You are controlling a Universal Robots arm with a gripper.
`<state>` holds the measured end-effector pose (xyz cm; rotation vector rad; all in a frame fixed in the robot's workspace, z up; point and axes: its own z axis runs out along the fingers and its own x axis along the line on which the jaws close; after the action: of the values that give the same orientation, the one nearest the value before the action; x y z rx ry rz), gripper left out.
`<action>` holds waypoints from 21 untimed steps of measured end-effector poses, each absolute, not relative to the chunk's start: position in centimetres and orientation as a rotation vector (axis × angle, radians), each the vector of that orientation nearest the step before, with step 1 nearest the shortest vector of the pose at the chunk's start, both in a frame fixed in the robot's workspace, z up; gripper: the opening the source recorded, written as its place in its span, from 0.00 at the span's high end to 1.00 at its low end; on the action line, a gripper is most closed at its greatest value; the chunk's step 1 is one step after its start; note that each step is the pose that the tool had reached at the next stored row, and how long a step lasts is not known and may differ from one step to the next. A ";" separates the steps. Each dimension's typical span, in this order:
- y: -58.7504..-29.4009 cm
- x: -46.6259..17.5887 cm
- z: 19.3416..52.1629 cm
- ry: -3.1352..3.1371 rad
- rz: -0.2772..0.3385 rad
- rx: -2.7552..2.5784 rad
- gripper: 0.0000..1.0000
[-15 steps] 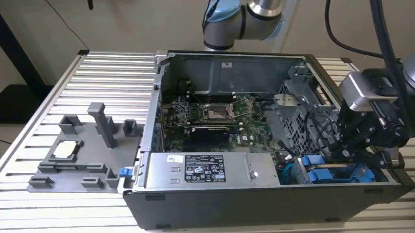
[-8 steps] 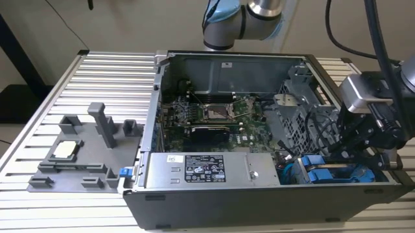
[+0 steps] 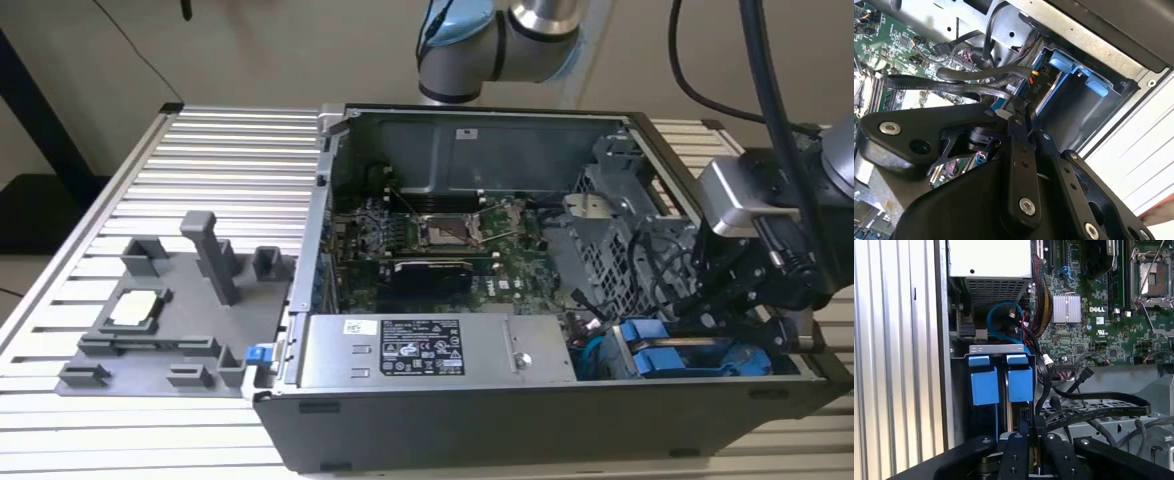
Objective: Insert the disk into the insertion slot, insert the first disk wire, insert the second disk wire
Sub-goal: 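Insert the second disk wire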
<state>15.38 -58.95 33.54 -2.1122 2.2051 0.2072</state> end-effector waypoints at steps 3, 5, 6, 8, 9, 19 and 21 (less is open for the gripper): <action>-58.9 15.4 33.5 2.204 0.210 -2.111 0.82; -59.0 15.4 33.6 2.203 0.210 -2.111 0.76; -58.9 15.4 33.8 2.204 0.211 -2.111 0.76; -58.9 15.4 34.5 2.205 0.212 -2.112 0.76; -58.9 15.4 34.9 2.205 0.212 -2.112 0.76; -58.9 15.4 36.6 2.205 0.213 -2.112 0.76; -58.9 15.3 37.3 2.205 0.212 -2.112 0.76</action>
<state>15.31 -58.94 37.32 -2.1121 2.2050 0.2125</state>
